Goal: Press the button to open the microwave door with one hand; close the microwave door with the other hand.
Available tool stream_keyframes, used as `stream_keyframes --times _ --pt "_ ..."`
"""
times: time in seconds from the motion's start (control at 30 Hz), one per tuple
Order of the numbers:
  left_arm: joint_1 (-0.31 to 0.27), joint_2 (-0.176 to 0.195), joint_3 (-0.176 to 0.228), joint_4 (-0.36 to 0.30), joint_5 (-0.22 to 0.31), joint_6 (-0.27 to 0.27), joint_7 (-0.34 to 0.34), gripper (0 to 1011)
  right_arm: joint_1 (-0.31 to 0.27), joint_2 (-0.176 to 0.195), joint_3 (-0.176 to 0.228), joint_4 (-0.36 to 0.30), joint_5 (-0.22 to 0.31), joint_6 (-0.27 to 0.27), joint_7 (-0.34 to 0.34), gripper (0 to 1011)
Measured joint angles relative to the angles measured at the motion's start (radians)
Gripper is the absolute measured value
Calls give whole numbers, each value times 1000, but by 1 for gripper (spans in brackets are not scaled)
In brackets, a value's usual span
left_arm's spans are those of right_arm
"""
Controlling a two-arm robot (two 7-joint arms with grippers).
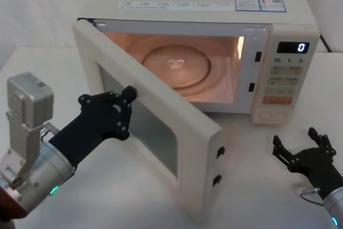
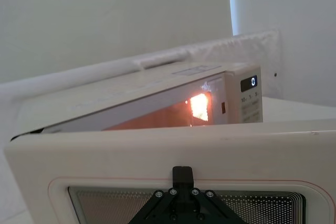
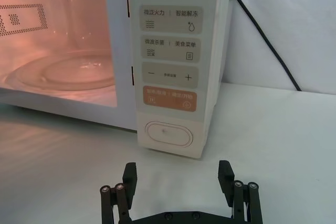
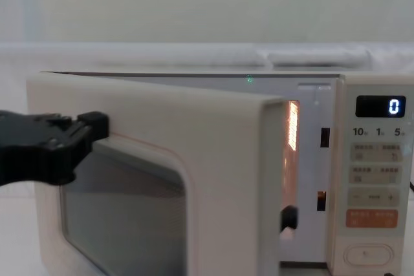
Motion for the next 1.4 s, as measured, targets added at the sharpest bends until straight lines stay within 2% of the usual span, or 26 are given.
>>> stream_keyframes --times 0.53,0.7,1.07,1.4 --pt "-114 -54 82 58 47 31 17 0 0 0 0 0 0 0 0 1002" --pt "-159 -83 106 94 58 41 26 0 0 0 0 0 0 0 0 1002" --pt "-239 -139 136 166 76 60 48 0 0 0 0 0 0 0 0 1002" --pt "-295 -173 159 223 95 68 53 0 0 0 0 0 0 0 0 1002"
